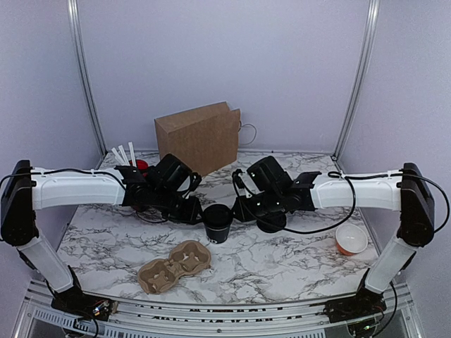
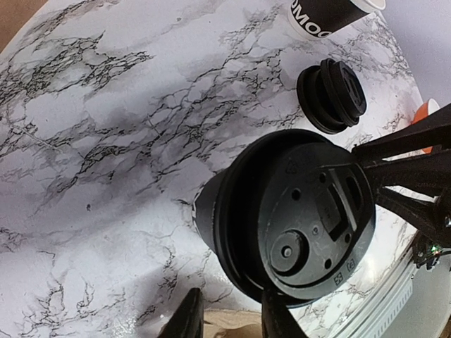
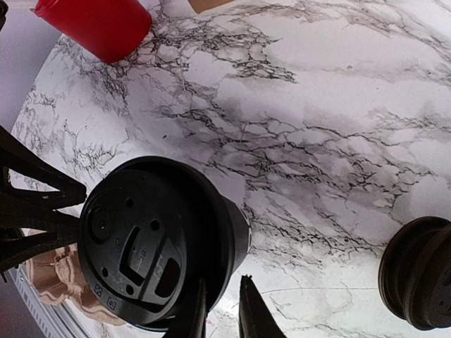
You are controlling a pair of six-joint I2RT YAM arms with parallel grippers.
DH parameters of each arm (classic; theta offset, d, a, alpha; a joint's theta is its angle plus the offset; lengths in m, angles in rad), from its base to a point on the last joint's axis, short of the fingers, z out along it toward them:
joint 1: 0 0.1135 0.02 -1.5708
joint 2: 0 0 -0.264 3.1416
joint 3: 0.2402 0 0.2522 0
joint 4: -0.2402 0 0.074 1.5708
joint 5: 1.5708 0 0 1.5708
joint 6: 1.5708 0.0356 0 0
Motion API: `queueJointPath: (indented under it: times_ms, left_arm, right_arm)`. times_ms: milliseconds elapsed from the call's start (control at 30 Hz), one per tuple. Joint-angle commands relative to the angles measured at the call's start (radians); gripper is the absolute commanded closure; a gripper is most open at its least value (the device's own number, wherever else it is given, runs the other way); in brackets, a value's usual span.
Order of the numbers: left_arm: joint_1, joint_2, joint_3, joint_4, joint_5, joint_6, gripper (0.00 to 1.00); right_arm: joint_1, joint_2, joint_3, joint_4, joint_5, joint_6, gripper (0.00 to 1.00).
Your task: Pack the takeout coffee
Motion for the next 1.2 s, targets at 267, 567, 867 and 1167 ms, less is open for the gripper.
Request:
queueJointPath:
  times_ms: [267, 567, 867, 1167]
  left_arm:
    - [-0.029, 0.096, 0.064, -0.193, -0.038, 0.037, 0.75]
    - [-0.045, 0.144, 0.081, -0.23, -0.043, 0.037, 0.77]
    - [-0.065, 0.199, 0.069, -0.224, -0.049, 0.032, 0.78]
    - [-0.069, 0.209, 0.059, -0.207, -0.045, 0.03, 0.79]
  right_arm:
    - [0.056, 0.042, -0.002, -0.035, -0.011, 0.006, 0.84]
    - [0.06, 0.05, -0.013, -0.018, -0.011, 0.009, 0.84]
    - [0.072, 0.075, -0.035, 0.009, -0.027, 0.021, 0.84]
    - [0.076, 0.079, -0.036, 0.01, -0.025, 0.031, 0.85]
